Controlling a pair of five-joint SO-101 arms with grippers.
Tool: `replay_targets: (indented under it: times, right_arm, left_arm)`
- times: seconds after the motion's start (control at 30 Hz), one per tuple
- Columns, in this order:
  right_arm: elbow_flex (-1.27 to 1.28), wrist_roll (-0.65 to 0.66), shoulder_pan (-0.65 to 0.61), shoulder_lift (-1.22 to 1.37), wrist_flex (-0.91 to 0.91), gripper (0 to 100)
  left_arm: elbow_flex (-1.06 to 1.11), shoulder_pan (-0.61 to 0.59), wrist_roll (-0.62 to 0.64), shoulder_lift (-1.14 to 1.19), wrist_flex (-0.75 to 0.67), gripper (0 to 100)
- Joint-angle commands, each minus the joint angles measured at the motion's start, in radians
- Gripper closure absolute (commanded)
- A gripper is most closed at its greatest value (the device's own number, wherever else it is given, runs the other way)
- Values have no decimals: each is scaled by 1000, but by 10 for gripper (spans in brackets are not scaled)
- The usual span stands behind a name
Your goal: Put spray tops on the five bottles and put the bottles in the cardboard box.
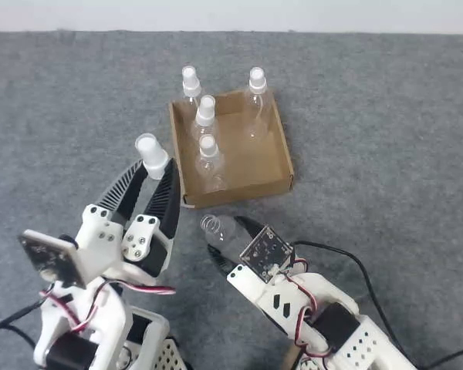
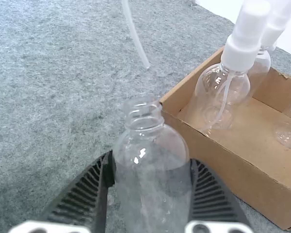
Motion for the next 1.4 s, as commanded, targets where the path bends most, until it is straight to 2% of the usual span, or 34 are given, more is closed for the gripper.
replay_targets:
  times: [0.0, 0.17, 0.73, 1.07, 1.37]
  right_arm:
    - [20, 12, -5, -21, -22, 909]
    - [20, 11, -5, -18, -22, 909]
    - [20, 8, -5, -24, -28, 909]
    - [20, 8, -10, -25, -33, 909]
    - [18, 6, -10, -25, -35, 908]
  left_arm:
    - [-53, 55, -17, -6, 17, 989]
    - [-53, 140, -54, -6, 38, 989]
    - [27, 147, -54, -5, 31, 989]
    - [134, 147, -54, -5, -74, 989]
    - [188, 147, -55, -5, -84, 988]
